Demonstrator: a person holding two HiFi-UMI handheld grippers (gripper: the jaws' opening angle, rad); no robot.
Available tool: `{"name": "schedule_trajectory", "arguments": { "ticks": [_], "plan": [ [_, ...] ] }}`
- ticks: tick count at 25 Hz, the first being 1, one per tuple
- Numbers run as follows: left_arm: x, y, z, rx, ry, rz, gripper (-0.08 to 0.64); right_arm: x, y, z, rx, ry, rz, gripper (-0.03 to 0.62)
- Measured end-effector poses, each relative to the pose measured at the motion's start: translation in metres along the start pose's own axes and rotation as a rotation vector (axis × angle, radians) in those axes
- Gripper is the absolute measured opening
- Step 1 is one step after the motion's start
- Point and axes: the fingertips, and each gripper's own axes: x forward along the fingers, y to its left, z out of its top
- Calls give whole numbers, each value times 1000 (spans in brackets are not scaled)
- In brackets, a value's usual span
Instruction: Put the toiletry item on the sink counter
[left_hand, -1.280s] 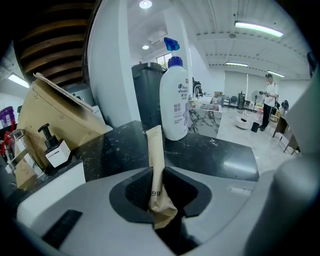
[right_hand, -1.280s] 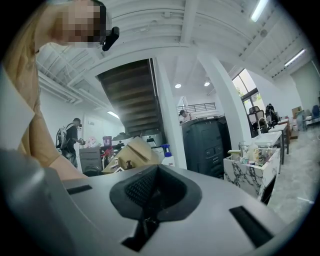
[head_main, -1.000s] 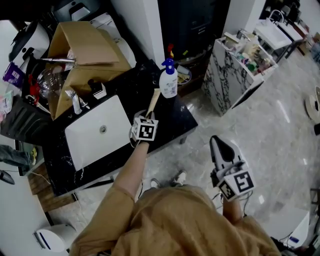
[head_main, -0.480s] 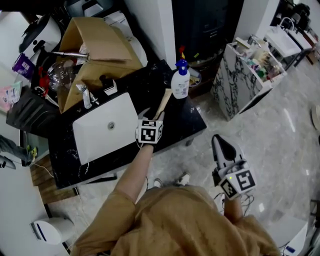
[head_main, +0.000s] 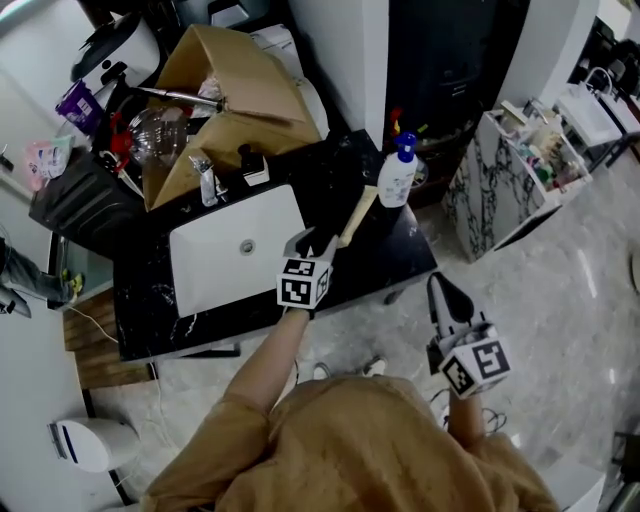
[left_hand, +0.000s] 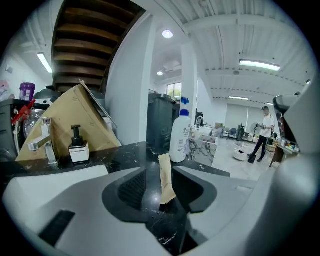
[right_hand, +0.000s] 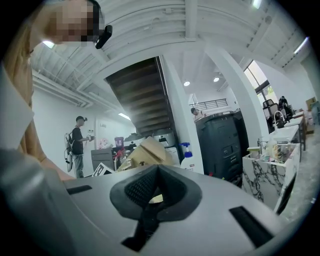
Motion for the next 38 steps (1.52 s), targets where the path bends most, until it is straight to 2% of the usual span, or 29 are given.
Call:
{"name": "schedule_trajectory", "arguments": {
  "ticks": [3, 5, 7, 12, 18, 21, 24, 28, 33, 38],
  "plan": [
    [-18, 8, 14, 5, -49, -10, 66, 4, 10, 1, -4, 1, 7, 5],
    [-30, 11, 31, 15, -89, -26, 21, 7, 13, 1, -7, 0, 6, 5],
    [-41, 12, 51, 29, -131, -44, 8, 9, 14, 3, -10, -1, 0, 5],
    [-78, 19, 97, 52, -245, -66, 3, 11, 8, 13, -19, -17, -36, 5],
    [-136, 33, 134, 85, -397, -38, 5, 7, 0, 28, -47, -37, -70, 5],
    [-162, 44, 137, 118, -424, 7, 3, 0, -7, 33, -52, -43, -93, 5],
    [-187, 58, 137, 75, -456, 38, 5, -7, -12, 38, -61, -47, -116, 5],
    [-215, 58, 143, 14, -519, 20, 4, -18, -23, 47, -65, -66, -158, 5],
    [-252, 56, 153, 26, -607, 21, 3, -29, -31, 59, -59, -90, -191, 5],
    [-280, 61, 143, 60, -624, 67, 3, -46, -35, 66, -61, -93, -224, 5]
  ]
}}
